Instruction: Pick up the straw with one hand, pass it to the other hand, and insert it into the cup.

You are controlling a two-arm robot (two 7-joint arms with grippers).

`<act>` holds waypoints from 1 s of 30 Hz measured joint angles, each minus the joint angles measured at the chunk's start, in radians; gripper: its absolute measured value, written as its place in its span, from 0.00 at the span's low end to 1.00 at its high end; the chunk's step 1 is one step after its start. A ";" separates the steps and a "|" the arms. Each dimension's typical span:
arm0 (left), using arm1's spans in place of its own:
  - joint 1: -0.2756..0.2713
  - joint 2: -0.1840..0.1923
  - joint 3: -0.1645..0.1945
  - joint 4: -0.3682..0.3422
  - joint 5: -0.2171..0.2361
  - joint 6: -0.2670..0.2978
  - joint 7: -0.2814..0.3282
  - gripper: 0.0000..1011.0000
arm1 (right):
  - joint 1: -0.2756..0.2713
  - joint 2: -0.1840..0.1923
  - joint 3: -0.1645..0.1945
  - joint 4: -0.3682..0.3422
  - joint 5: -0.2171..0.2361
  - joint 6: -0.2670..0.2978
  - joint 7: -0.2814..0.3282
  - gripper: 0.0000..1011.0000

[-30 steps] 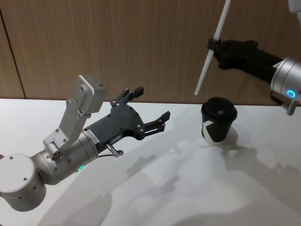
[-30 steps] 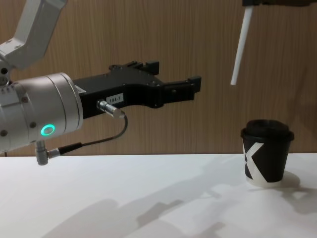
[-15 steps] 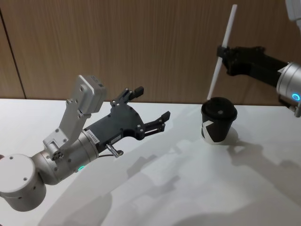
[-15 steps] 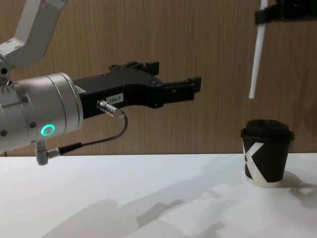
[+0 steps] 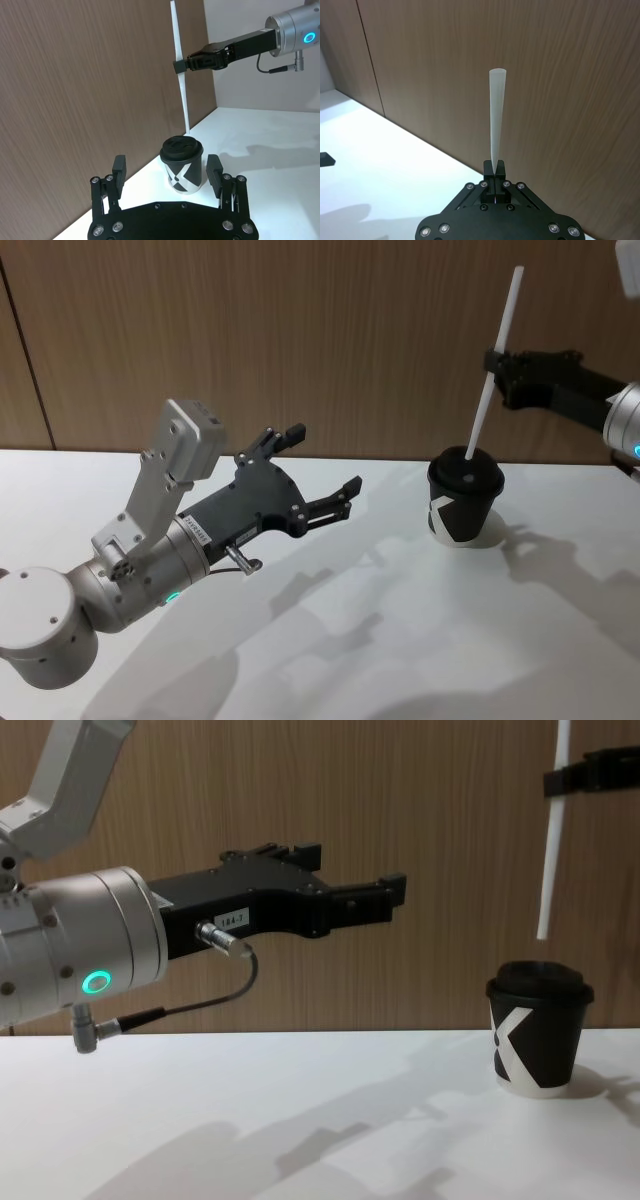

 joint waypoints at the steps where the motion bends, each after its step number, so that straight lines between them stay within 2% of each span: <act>1: 0.000 0.000 0.000 0.000 0.000 0.000 0.000 0.99 | -0.001 0.000 0.001 0.004 -0.002 -0.002 0.000 0.01; 30: 0.000 0.000 0.000 0.000 0.000 0.000 0.000 0.99 | -0.012 -0.021 0.013 0.084 -0.034 -0.050 0.019 0.01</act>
